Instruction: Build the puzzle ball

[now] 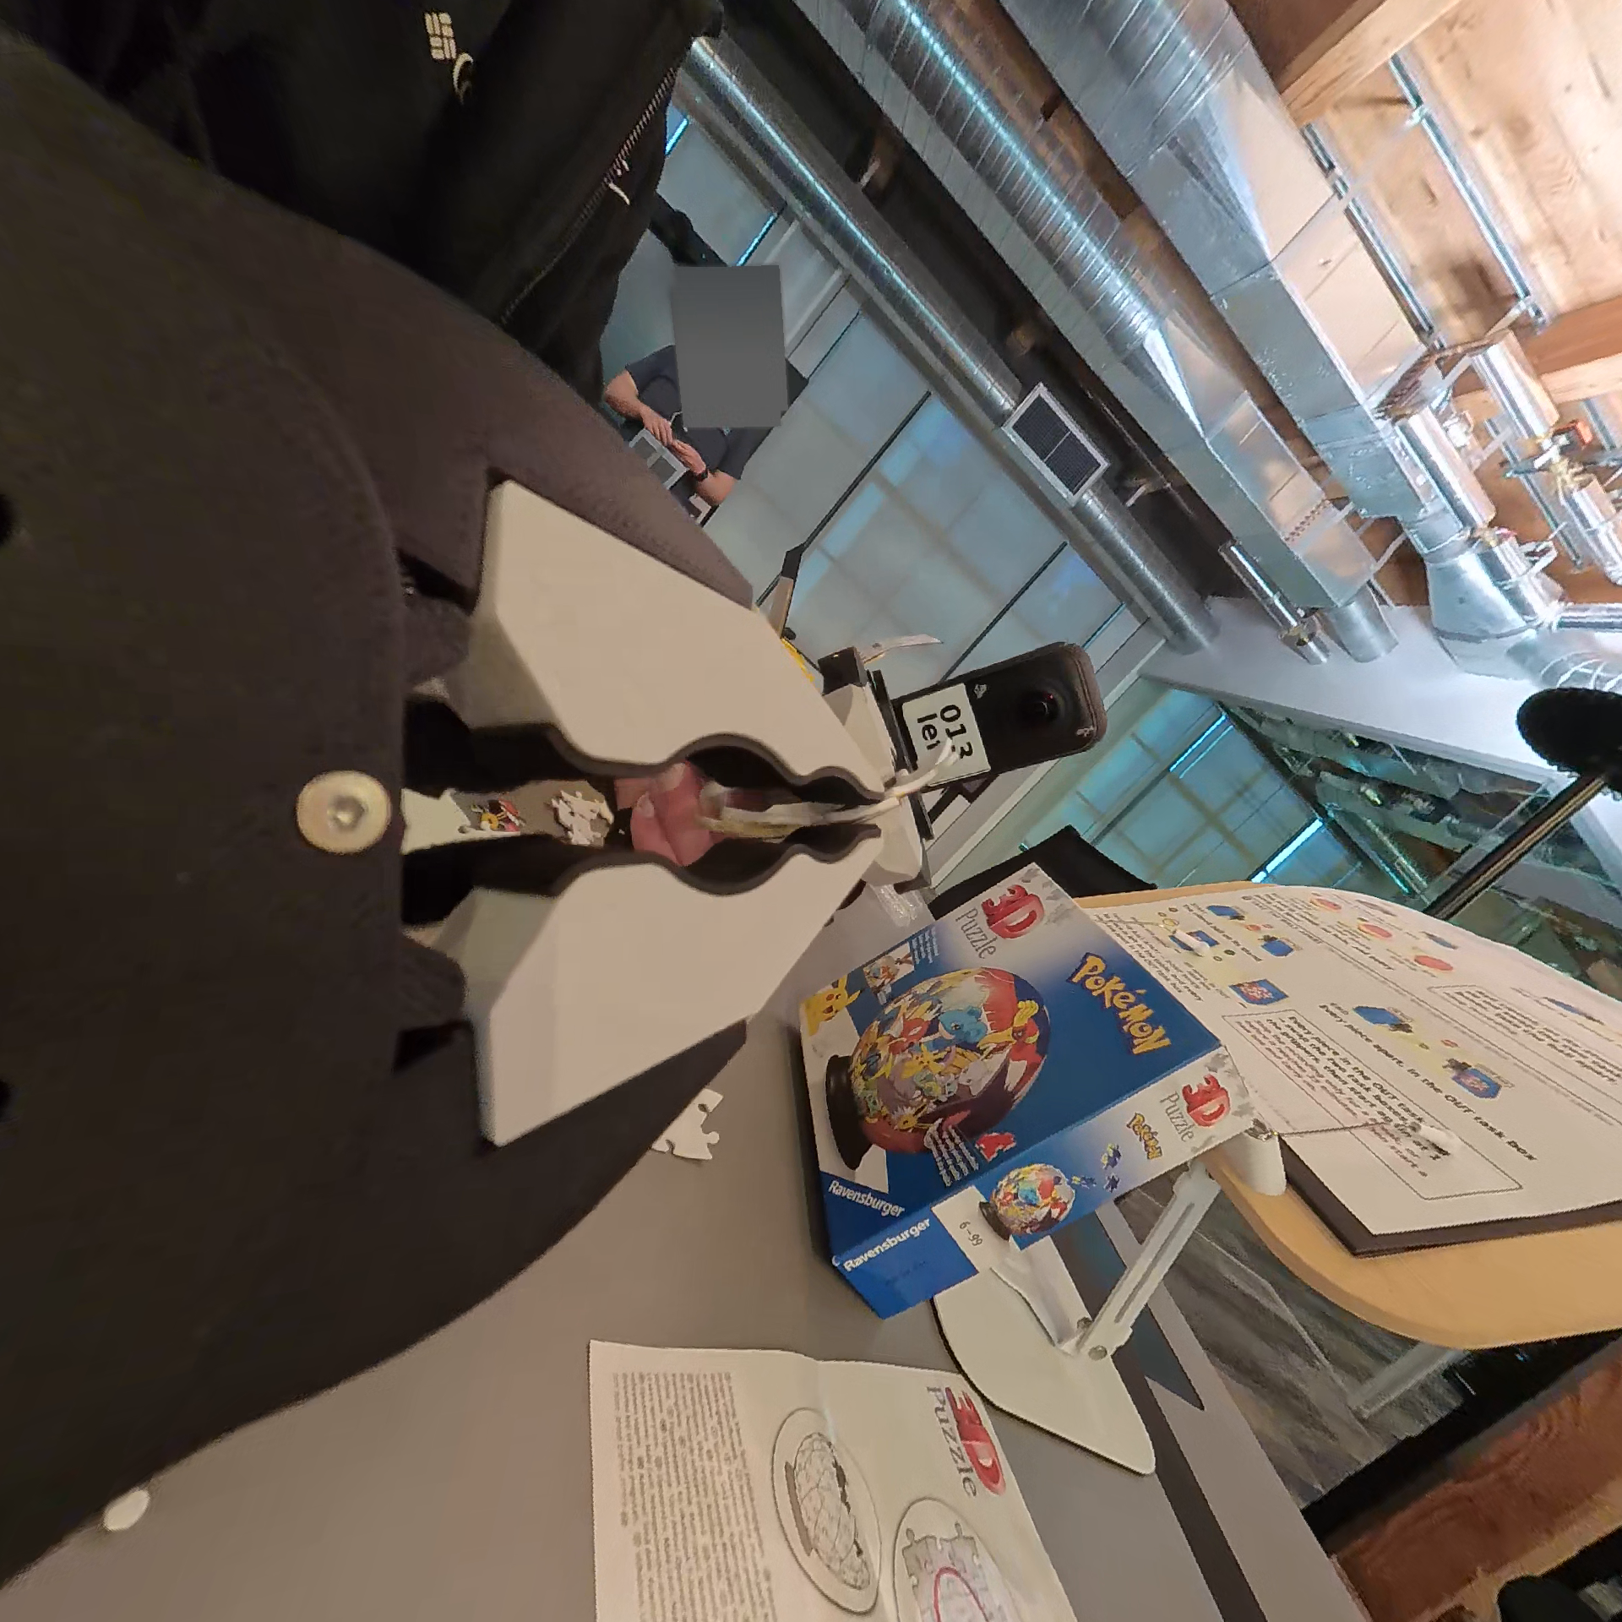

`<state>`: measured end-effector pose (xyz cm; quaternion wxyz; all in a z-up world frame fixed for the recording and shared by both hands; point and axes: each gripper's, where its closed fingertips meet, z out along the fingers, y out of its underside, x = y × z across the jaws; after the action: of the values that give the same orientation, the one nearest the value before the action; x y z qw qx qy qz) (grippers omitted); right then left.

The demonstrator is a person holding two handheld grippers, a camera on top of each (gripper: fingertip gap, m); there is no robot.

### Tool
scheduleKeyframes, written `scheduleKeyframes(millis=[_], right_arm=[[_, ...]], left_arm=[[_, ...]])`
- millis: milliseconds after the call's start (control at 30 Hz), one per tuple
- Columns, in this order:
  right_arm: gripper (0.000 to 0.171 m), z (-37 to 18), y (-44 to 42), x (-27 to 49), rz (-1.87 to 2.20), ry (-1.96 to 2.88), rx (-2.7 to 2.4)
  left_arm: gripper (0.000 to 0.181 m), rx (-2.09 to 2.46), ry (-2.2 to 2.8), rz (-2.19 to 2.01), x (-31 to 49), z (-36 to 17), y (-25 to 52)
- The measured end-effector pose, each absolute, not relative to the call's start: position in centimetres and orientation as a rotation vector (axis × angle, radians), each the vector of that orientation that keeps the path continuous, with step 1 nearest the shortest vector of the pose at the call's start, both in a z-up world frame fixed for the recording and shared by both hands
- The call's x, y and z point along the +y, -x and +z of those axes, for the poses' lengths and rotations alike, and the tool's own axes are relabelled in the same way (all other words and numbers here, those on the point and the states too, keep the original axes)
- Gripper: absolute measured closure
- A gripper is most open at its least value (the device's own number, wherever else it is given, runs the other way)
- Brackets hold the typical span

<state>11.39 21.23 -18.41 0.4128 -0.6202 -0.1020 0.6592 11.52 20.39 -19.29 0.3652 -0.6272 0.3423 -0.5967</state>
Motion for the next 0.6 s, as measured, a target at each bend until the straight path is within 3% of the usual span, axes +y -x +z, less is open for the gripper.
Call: scheduleKeyframes(millis=[600], right_arm=[[0.171,-18.99,-11.29,20.83,1.621,1.622,-0.206]], left_arm=[[0.179,0.765,1.557,-1.464,20.76,-18.83,-11.03]])
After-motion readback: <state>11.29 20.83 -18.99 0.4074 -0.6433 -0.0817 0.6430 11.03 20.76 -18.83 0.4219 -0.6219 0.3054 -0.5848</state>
